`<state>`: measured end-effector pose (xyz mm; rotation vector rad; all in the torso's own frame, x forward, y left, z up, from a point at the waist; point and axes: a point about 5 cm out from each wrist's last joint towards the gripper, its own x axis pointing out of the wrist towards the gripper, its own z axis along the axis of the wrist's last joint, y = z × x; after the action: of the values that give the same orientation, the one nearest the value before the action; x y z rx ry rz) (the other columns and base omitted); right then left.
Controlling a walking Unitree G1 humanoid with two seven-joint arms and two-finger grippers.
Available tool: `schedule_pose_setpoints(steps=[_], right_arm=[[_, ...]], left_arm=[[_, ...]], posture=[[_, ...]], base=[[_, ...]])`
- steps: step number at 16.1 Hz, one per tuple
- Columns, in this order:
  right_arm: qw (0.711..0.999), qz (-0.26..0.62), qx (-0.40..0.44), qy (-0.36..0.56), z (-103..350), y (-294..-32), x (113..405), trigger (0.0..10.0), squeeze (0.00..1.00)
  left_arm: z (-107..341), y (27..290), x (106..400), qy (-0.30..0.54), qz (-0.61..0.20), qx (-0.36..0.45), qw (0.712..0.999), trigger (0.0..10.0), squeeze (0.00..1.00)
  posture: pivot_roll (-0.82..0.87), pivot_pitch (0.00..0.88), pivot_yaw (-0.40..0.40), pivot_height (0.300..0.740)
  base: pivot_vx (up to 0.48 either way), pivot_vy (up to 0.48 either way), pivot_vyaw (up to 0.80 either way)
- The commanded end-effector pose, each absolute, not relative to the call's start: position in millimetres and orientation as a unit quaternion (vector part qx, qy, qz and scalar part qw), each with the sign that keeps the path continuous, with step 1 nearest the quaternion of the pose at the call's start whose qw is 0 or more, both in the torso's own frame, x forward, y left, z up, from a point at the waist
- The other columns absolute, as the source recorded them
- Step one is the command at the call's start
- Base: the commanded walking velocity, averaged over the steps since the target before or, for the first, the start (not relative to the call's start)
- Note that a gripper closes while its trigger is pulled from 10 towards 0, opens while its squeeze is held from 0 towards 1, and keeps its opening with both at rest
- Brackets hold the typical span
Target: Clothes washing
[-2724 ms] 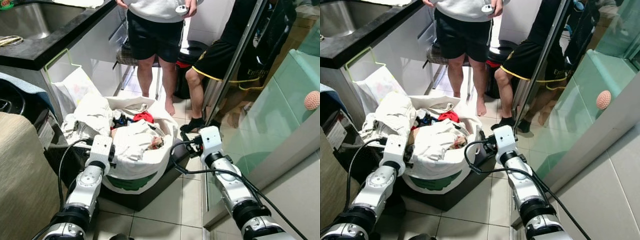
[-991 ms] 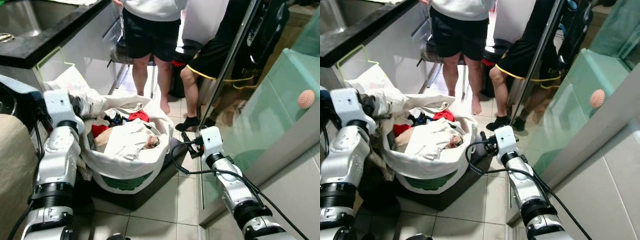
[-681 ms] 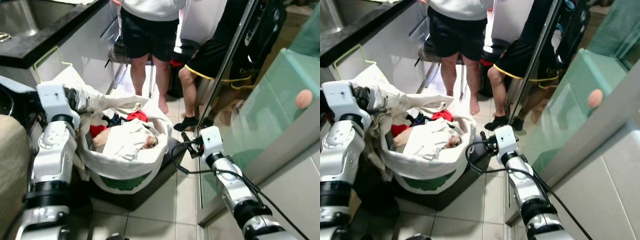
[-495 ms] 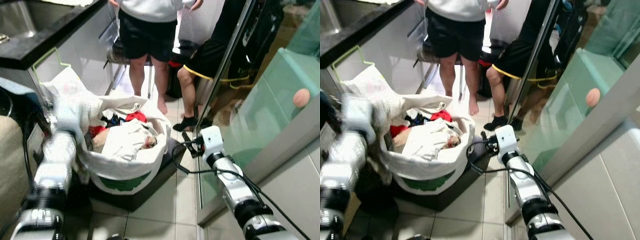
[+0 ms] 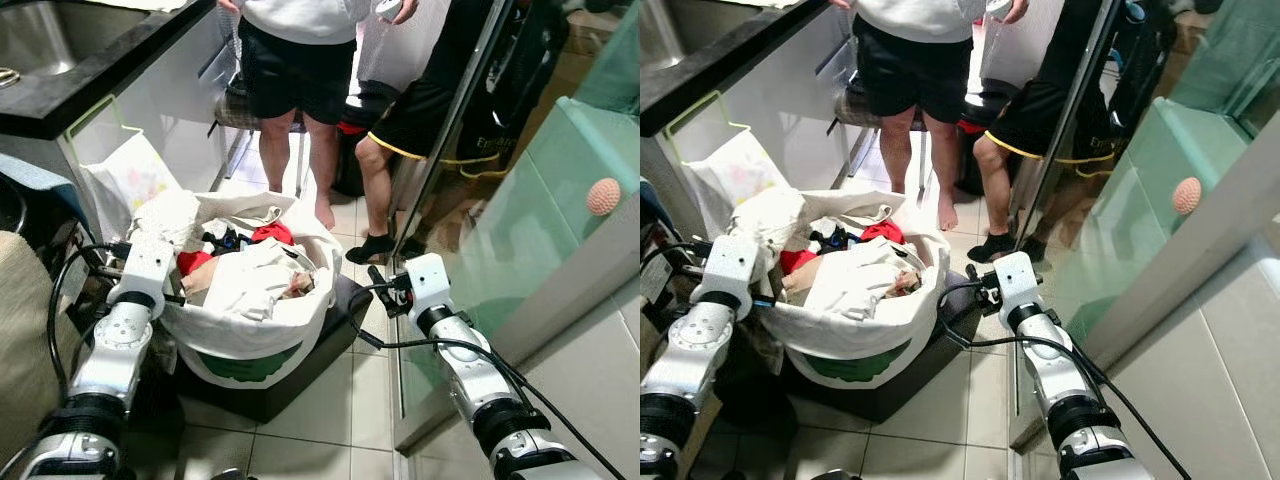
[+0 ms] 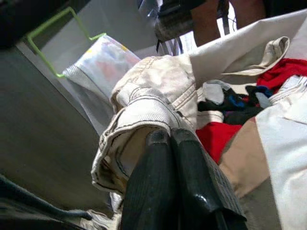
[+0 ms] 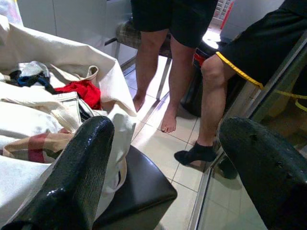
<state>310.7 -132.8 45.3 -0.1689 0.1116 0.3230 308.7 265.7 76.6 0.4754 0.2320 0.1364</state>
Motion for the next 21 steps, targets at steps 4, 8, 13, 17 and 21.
schedule_pose_setpoints(steps=[4,8,13,17,21], right_arm=[[0.982,0.157,-0.091,0.054,47.6,-141.5,313.0,10.0,0.0],[0.982,0.16,-0.091,0.052,49.5,-141.5,314.5,10.0,0.0],[0.982,0.161,-0.089,0.053,48.7,-138.6,314.3,10.0,0.0],[0.982,0.16,-0.087,0.053,48.9,-137.7,314.9,10.0,0.0],[0.981,0.162,-0.086,0.056,48.4,-136.5,315.4,10.0,0.0]], left_arm=[[73.9,278.6,303.4,0.122,0.059,0.31,0.941,10.0,0.0],[70.4,269.2,305.2,0.121,0.089,0.166,0.975,10.0,0.0],[85.3,216.6,319.0,0.084,-0.014,0.296,0.951,10.0,0.0],[85.7,219.3,319.7,0.091,-0.01,0.295,0.951,10.0,0.0],[81.2,193.9,320.8,0.087,-0.063,0.342,0.933,10.0,0.0]], posture=[[0.08,0.0,-0.084,0.74],[0.07,0.0,-0.084,0.74],[0.08,0.0,-0.079,0.74],[0.08,0.0,-0.075,0.74],[0.09,0.0,-0.084,0.74]], base=[[0.0,0.0,0.0],[0.0,0.0,0.0],[0.0,0.0,0.0],[0.0,0.0,0.0],[0.0,0.0,0.0]])
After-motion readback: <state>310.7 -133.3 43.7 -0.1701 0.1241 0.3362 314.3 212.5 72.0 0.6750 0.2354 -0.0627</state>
